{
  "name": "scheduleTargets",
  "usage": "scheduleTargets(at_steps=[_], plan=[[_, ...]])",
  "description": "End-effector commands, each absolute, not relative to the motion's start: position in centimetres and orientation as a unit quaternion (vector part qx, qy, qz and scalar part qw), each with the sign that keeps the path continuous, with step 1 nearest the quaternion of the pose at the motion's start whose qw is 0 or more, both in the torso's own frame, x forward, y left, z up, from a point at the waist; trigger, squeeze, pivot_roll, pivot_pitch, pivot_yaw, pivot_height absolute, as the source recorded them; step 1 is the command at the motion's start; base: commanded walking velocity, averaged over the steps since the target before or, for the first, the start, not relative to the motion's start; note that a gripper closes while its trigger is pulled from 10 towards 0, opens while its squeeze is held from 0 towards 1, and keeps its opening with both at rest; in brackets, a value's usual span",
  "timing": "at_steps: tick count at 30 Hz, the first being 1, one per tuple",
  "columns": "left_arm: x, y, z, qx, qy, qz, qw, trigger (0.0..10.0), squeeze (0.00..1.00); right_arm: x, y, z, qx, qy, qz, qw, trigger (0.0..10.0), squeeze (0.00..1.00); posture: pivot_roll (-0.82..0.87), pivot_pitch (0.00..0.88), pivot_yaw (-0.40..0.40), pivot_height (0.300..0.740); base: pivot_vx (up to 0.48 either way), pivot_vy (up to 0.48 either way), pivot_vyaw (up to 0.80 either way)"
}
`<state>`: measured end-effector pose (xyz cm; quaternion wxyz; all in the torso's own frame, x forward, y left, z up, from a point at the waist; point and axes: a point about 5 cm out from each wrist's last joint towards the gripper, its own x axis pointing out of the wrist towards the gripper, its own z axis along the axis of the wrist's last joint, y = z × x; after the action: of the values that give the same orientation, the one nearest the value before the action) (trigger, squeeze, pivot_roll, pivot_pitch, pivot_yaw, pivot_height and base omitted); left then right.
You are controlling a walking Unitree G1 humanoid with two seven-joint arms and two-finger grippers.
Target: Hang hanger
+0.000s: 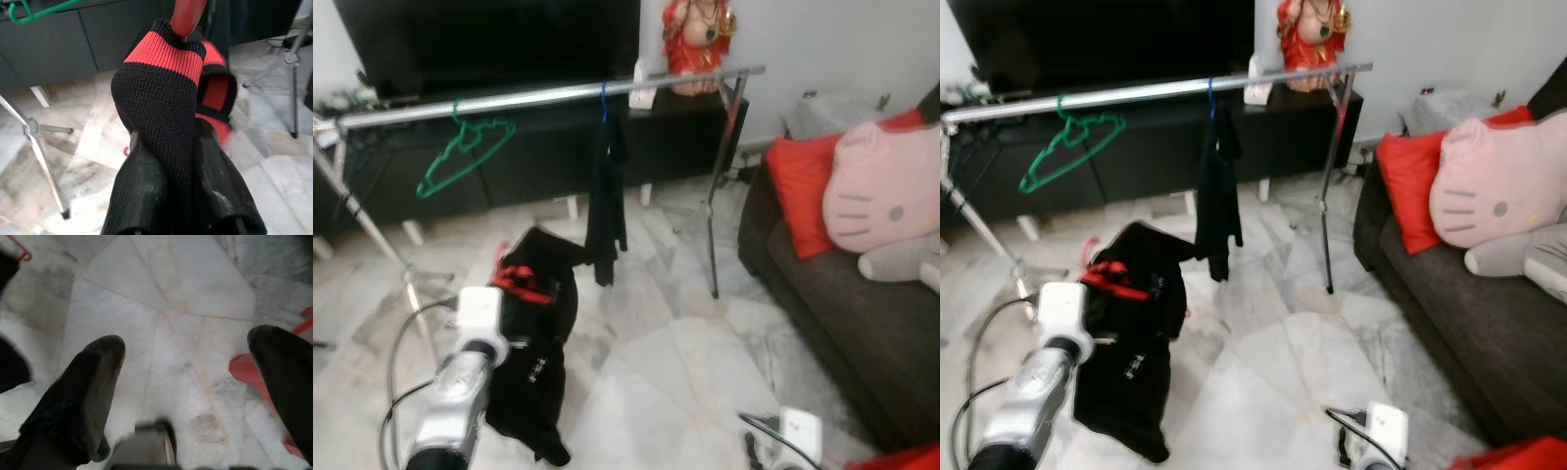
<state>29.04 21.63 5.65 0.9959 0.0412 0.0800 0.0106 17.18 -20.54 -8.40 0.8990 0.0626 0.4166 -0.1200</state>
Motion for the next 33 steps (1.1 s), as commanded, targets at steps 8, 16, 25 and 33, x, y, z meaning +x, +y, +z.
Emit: scheduleTargets(at_steps=[8,16,25,33], plan=[[29.61,20.7,6.37,0.046,0.067,0.006,0.997,10.0,0.0,16.68,-21.42,-8.49,0.043,0.427,-0.119,0.895,10.0,0.0,-0.12,0.0,0.025,0.74,0.323,0.0,0.15],[29.54,20.91,6.28,0.047,0.068,0.015,0.996,10.0,0.0,16.55,-21.35,-8.57,0.041,0.43,-0.113,0.895,10.0,0.0,-0.12,0.0,0.021,0.74,0.0,0.0,0.77],[29.5,20.54,6.2,0.046,0.067,0.006,0.997,10.0,0.0,16.54,-21.33,-8.58,0.05,0.43,-0.114,0.894,10.0,0.0,-0.12,0.0,0.018,0.74,0.0,0.0,0.42],[29.61,20.22,6.28,0.04,0.064,-0.003,0.997,10.0,0.0,16.62,-21.43,-8.53,0.053,0.429,-0.114,0.895,10.0,0.0,-0.12,0.0,0.02,0.74,0.0,0.0,0.0]])
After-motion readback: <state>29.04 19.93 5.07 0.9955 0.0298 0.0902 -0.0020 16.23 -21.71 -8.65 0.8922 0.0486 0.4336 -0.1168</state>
